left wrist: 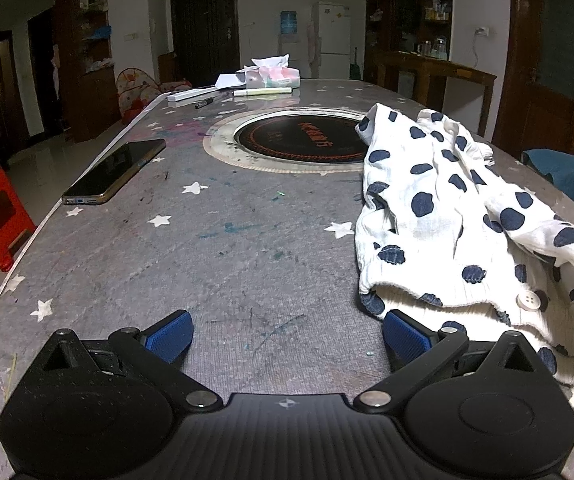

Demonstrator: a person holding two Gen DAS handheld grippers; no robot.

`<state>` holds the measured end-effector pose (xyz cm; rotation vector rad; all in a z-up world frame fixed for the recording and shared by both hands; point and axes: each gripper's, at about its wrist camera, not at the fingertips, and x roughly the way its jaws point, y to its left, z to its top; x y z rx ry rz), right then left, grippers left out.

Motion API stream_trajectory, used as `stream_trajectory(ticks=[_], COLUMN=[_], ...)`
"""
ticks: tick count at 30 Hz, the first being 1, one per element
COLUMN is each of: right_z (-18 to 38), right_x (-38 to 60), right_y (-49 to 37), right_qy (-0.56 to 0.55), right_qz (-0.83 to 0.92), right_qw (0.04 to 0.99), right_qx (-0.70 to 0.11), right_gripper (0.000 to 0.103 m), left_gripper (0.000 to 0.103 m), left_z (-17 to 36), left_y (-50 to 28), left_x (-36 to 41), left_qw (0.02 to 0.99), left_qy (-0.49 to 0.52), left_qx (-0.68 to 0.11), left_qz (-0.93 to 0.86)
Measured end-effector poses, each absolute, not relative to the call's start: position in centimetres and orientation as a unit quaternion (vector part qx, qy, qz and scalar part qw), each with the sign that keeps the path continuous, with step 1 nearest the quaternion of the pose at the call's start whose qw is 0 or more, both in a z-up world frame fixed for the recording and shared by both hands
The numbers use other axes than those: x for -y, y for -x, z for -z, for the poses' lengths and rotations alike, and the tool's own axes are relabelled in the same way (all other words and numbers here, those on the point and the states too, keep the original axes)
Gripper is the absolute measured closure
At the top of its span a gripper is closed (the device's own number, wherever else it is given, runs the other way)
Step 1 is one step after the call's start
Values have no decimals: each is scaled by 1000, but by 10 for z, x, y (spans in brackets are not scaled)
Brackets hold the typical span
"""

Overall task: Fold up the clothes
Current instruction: 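Move both grippers toward the crumpled white polka-dot garment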

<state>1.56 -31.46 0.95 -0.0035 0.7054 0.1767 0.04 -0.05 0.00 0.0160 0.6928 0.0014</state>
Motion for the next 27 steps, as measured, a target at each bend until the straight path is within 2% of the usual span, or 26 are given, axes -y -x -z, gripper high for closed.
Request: stream_trajectory(ticks=[7,27], right_z=[-14,-22], right_x=[308,288], right_y=[6,45], right_qy=[2,-8], right_qz=[-93,-122], right_qw=[936,934], right_qx=[-340,-335], right_gripper=[0,0], left_gripper=[0,0], left_z=[0,-4], left_y=[-8,31], left_x=[10,30], left_qw=[935,933], left_qy=[-17,-4], left_qx=[-354,-360], left_qz=[-11,-6])
